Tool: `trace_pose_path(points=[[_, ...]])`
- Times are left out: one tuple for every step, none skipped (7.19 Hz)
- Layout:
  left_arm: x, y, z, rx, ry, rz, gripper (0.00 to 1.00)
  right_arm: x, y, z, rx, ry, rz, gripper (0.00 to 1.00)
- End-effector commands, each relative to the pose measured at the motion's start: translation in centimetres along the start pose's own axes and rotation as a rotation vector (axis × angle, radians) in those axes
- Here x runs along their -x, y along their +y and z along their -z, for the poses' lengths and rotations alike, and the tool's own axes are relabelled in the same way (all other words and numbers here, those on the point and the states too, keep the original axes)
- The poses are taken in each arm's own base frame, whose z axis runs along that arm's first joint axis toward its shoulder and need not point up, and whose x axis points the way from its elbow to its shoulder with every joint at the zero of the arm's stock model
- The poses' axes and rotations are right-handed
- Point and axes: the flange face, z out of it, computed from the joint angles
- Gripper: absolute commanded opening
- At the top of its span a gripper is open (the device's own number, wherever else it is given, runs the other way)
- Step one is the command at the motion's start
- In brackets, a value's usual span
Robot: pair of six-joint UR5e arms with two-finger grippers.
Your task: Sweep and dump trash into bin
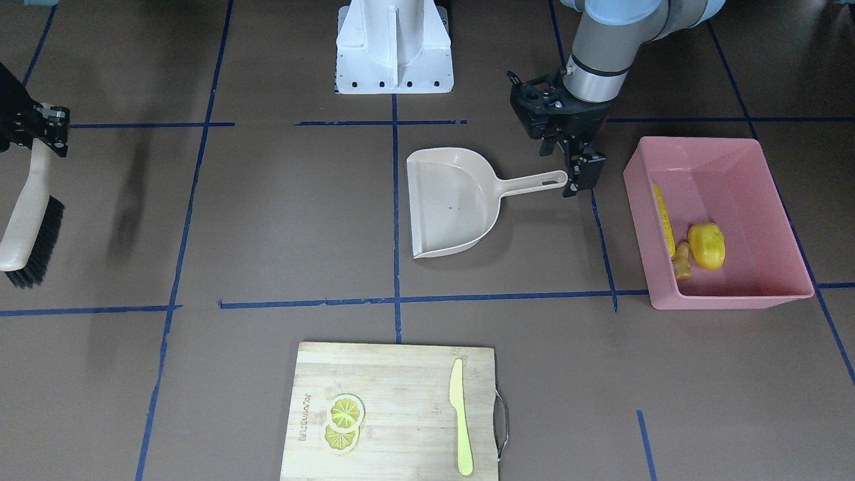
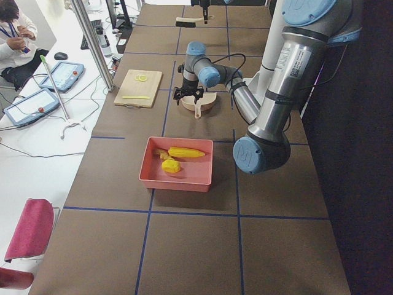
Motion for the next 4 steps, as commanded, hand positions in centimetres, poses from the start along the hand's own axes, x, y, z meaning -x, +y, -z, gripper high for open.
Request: trace_pose_path(points=[[6.1,7.3,-1.6,0.103,-0.034,0.267,1.00,-5.1,2.2,-5.1,0.028,-0.043,-0.001,0.03],[7.4,9.8,-3.4,0.149,-0.007,0.452,1.00,-6.5,2.8,-6.4,-0.004,-0.074,0.007,0.03],[9.1,11.7,-3.3,0.162,-0.019,0.525,1.00,-8.4,3.5,-8.4,0.012,-0.070,0.002,0.02],[10.8,13.1,-2.2,0.146,0.028,0.579,1.00,-9.9,4.2,-10.3,0.019,-0.143,0.017,0.02]])
